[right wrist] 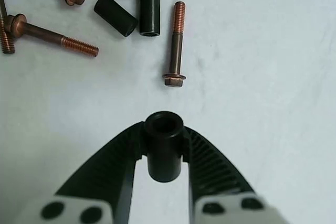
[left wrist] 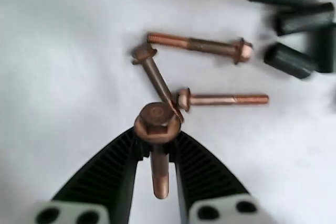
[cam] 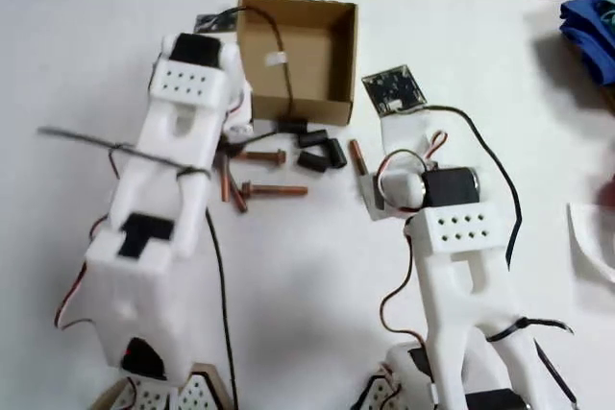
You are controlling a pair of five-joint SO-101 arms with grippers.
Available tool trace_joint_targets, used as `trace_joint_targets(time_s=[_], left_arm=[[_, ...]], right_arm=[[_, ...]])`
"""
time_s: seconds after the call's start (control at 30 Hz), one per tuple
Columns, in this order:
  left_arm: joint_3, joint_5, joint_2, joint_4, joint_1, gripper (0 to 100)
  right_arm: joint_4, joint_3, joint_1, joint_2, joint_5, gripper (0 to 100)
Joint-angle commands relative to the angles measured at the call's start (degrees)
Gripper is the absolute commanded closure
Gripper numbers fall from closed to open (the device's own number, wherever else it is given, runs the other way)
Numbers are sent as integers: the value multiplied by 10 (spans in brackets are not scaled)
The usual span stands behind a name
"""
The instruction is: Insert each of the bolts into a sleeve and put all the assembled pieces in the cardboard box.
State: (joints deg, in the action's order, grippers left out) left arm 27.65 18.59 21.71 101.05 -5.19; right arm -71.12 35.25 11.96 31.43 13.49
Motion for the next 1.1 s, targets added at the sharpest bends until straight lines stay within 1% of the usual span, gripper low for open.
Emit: trace_joint_targets(time_s=[0.0,0.1,0.2,0.27,0.5,0.6,0.7,0.77,0.83,0.97,1.07], left_arm=[[-55,-4,-133,-25,-11,974],[-131,-4,-202,-86,-4,974],[-233,-5,-273,-174,2,974],[-313,-5,-328,-246,2,974],[-602,-5,-521,-545,7,975],[-686,-14,-581,-638,10,975],[-742,-48,-625,-663,6,975],[-760,-52,-651,-665,10,975],[-768,-53,-681,-666,10,975],[-769,-49,-735,-685,6,975],[-770,-49,-751,-721,10,975]], right_arm=[[9,10,-7,24,3,978],[9,14,-7,24,-1,978],[9,14,-7,24,-1,978],[9,13,-7,24,3,978],[6,13,11,25,4,978],[6,12,4,25,4,975],[9,15,-6,25,-2,978],[15,22,-3,25,-3,978],[46,34,-3,26,-13,978],[189,85,-6,28,-88,978],[317,150,-2,53,-115,978]])
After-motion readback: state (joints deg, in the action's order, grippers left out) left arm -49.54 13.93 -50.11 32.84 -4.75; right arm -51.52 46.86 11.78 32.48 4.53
